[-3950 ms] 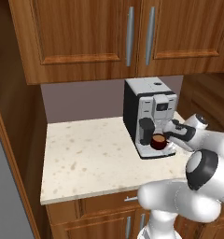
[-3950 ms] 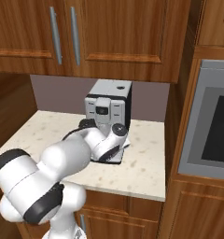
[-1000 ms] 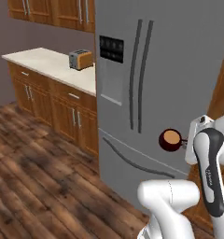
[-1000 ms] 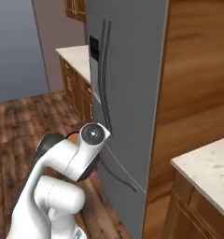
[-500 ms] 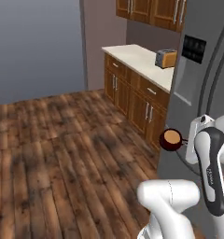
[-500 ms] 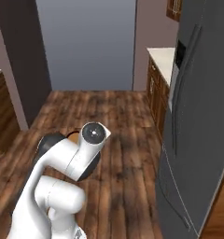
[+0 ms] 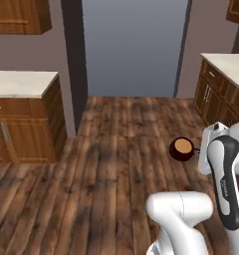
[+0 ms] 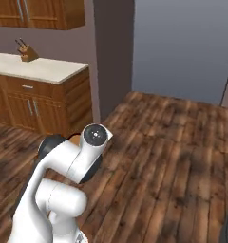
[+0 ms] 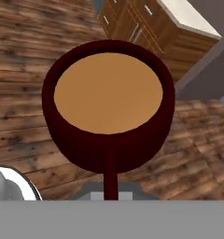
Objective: Pick up the brewed coffee from the coffee machine and place it next to the breakfast plate on the dining counter.
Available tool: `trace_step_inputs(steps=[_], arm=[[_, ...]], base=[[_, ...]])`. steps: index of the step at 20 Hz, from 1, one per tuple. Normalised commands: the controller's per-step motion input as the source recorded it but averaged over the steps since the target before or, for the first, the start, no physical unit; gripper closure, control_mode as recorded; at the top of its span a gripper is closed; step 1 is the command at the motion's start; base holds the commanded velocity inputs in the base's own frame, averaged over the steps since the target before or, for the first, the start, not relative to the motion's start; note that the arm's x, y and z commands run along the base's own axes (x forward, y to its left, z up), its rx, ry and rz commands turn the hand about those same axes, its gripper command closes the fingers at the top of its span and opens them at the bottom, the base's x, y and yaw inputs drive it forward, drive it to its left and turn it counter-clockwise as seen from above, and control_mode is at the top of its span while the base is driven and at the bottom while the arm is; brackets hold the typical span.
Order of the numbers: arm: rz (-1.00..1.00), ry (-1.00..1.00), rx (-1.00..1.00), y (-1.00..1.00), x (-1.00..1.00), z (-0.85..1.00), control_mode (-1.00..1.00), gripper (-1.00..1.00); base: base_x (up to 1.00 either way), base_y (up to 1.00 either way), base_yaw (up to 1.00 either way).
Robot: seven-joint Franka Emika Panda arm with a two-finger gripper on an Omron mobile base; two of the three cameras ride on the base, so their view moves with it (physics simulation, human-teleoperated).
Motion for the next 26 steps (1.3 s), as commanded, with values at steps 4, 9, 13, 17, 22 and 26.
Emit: trace_step_inputs(steps=[4,9,13,17,22,26], arm=[[0.00,0.00,0.00,0.00,0.00,0.00,1.00,1.00],[0.00,0.00,0.00,0.00,0.00,0.00,1.00,1.00],[0.00,0.00,0.00,0.00,0.00,0.00,1.00,1.00],[0.00,0.00,0.00,0.00,0.00,0.00,1.00,1.00],[0.00,0.00,0.00,0.00,0.00,0.00,1.00,1.00],[0.00,0.00,0.00,0.00,0.00,0.00,1.00,1.00]], base=[[0.44,0.36,0.64],[0.41,0.33,0.66],[0.31,0.25,0.73],[0.08,0.30,0.79],[0.00,0.65,0.79],[0.00,0.95,0.66]])
